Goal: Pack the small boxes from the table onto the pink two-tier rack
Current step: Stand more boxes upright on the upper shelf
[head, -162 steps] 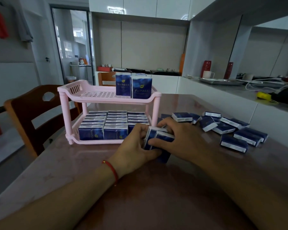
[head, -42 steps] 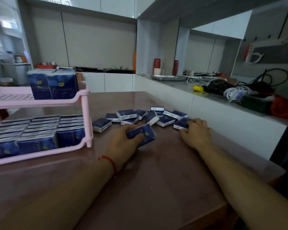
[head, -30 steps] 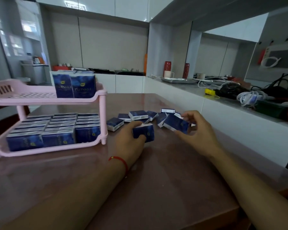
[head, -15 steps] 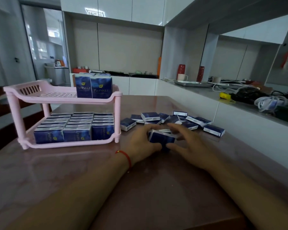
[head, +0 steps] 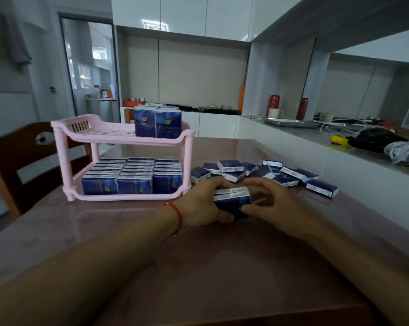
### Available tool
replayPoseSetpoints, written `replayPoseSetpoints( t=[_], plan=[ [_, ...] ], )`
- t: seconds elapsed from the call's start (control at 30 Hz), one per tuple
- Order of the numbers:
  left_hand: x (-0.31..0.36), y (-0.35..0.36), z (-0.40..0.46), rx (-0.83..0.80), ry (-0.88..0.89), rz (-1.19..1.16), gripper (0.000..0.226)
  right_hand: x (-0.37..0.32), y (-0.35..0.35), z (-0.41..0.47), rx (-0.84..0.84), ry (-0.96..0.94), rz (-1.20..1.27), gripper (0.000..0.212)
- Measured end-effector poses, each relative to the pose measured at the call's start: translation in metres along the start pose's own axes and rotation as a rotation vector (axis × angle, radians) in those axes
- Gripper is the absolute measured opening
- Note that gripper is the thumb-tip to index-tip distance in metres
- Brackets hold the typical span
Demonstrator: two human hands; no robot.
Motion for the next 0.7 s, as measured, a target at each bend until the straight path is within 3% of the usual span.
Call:
replayPoseSetpoints(
  t=[0.1, 0.23, 0.37, 0.43, 0.53, 0.7],
  plan=[
    [0.011, -0.030, -0.024, 0.092, 0.072, -0.057, 0.062, -0.034, 0.008, 0.003, 0.008, -0.061, 0.056, 0.045],
    [0.030, -0.083, -0.051, 0.233, 0.282, 0.102, 0.069, -0.103, 0.009, 0.017, 0.019, -0.207, 0.070, 0.043],
    [0.007, -0.135, -0.071, 0.672, 0.441, 0.349, 0.049, -0.158, 0.001, 0.056, 0.052, -0.266, -0.003, 0.036],
    [-0.020, -0.153, -0.076, 0.838, 0.359, 0.545, 0.046, -0.182, 0.002, 0.077, 0.071, -0.309, -0.059, 0.036],
    [-0.049, -0.164, -0.078, 0.819, 0.252, 0.717, 0.049, -0.215, 0.011, 0.110, 0.047, -0.320, -0.099, 0.031],
    [-0.053, -0.164, -0.075, 0.832, 0.231, 0.669, 0.052, -0.250, 0.043, 0.160, -0.101, -0.314, -0.202, 0.026]
  ],
)
Point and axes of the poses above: each hand's wrist, its own z-axis towards the middle knuckle, its own y-axis out of the palm, x = y × z, the point moved 1 cm from there along z, towards the middle knuckle, and after that the axes turned 7 degrees about x, right-handed, at the moved point
